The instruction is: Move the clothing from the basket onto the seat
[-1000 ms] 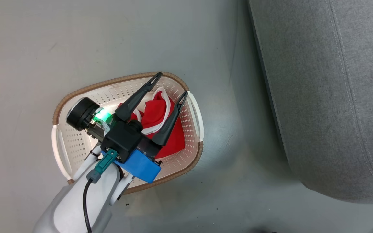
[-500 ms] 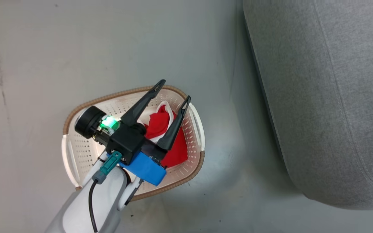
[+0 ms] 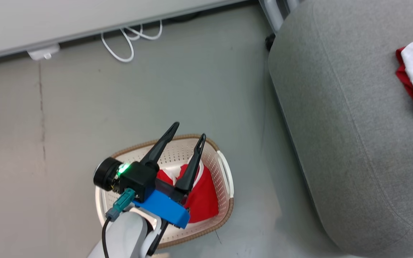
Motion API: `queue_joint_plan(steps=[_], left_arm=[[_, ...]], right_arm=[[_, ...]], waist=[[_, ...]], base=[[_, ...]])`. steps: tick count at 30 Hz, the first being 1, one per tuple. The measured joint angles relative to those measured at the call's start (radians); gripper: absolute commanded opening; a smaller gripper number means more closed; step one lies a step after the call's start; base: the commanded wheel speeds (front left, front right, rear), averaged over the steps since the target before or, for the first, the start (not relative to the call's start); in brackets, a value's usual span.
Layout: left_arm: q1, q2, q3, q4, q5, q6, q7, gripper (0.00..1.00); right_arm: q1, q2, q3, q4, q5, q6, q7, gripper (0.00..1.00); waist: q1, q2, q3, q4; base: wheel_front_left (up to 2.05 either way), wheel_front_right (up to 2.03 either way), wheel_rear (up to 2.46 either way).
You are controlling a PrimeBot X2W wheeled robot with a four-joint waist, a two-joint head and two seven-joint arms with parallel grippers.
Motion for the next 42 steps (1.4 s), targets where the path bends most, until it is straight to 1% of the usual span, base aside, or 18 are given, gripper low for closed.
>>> queue_joint_plan(steps=[4,5,6,7,11,12,16,19,23,30,37,42], left_arm=[[0.050,-0.019,0.033,0.011,-0.008,0.000,0.000,1.00],[0.075,-0.022,0.052,0.015,-0.008,0.000,0.000,1.00],[0.075,-0.022,0.052,0.015,-0.008,0.000,0.000,1.00],[0.098,-0.028,0.074,0.019,-0.008,0.000,0.000,1.00],[0.127,-0.038,0.110,0.032,-0.008,0.000,0.000,1.00],[0.127,-0.038,0.110,0.032,-0.008,0.000,0.000,1.00],[0.160,-0.042,0.153,0.049,-0.002,0.000,0.000,1.00],[0.181,-0.044,0.188,0.057,0.003,0.000,0.000,1.00],[0.208,-0.046,0.234,0.071,0.010,0.000,0.000,1.00],[0.230,-0.051,0.281,0.085,0.019,0.000,0.000,1.00],[0.241,-0.057,0.317,0.100,0.022,0.000,0.000,1.00],[0.246,-0.059,0.334,0.105,0.027,0.000,0.000,1.00]], right_arm=[[0.096,0.038,0.008,-0.108,-0.017,0.000,0.017,1.00],[0.143,0.062,0.014,-0.167,-0.021,0.000,0.029,1.00],[0.143,0.062,0.014,-0.167,-0.021,0.000,0.029,1.00],[0.193,0.088,0.019,-0.227,-0.028,0.000,0.043,1.00],[0.297,0.145,0.028,-0.357,-0.055,0.000,0.073,1.00],[0.297,0.145,0.028,-0.357,-0.055,0.000,0.073,1.00],[0.400,0.201,0.050,-0.472,-0.084,0.000,0.103,1.00],[0.466,0.240,0.072,-0.535,-0.101,0.000,0.113,1.00],[0.536,0.273,0.098,-0.584,-0.107,0.000,0.119,1.00],[0.626,0.308,0.142,-0.637,-0.117,0.000,0.117,1.00],[0.679,0.320,0.194,-0.660,-0.113,0.000,0.125,1.00],[0.681,0.324,0.228,-0.660,-0.110,0.000,0.129,1.00]], waist=[[-0.0001,0.0000,-0.069,0.010],[-0.0002,0.0000,-0.101,0.018],[-0.0002,0.0000,-0.101,0.018],[-0.0002,0.0000,-0.130,0.027],[-0.0002,0.0000,-0.179,0.054],[-0.0002,0.0000,-0.179,0.054],[-0.0002,0.0000,-0.221,0.089],[-0.0001,0.0000,-0.250,0.117],[-0.0002,0.0000,-0.288,0.149],[-0.0001,0.0000,-0.328,0.205],[-0.0001,0.0000,-0.347,0.245],[0.0000,0.0000,-0.352,0.254]], base=[[0.00,0.00,0.00],[0.00,0.00,0.00],[0.00,0.00,0.00],[0.00,0.00,0.00],[0.00,0.00,0.00],[0.00,0.00,0.00],[0.00,0.00,0.00],[0.00,0.00,0.00],[0.00,0.00,0.00],[0.00,0.00,0.00],[0.00,0.00,0.00],[0.00,0.00,0.00]])
